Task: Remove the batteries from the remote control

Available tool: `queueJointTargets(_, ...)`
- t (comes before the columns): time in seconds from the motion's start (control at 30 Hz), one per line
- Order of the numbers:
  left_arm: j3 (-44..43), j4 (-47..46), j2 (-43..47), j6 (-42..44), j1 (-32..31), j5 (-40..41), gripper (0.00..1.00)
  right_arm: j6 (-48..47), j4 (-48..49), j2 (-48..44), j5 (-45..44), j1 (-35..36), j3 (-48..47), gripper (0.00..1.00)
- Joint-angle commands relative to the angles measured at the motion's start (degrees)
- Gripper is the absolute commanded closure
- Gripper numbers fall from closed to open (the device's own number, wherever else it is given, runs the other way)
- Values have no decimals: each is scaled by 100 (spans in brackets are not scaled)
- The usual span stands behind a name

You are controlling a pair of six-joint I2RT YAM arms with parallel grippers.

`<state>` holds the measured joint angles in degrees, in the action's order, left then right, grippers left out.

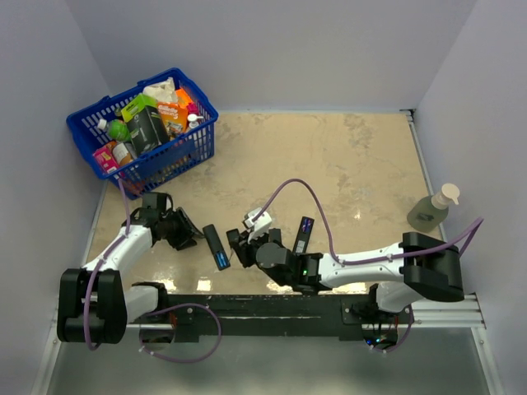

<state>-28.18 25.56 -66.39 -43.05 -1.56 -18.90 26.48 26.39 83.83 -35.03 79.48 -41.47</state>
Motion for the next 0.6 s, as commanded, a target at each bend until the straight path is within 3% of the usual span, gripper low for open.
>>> queueJointTargets(0.0, 50, -192, 56, 42, 33, -141, 63, -99, 155, 19, -119, 6, -344, 100)
queueJointTargets(0.1, 6, -113, 47, 94, 33, 44, 85, -169, 243, 80, -84, 6, -397, 100)
queueJointTargets(0.13, -3, -87, 4, 103, 33, 35, 100, -222, 435, 81, -49, 6, -370, 100)
queueJointTargets(0.57, 551, -359, 74, -310, 33, -440, 100, -1047, 1157, 546, 356, -3, -467, 100)
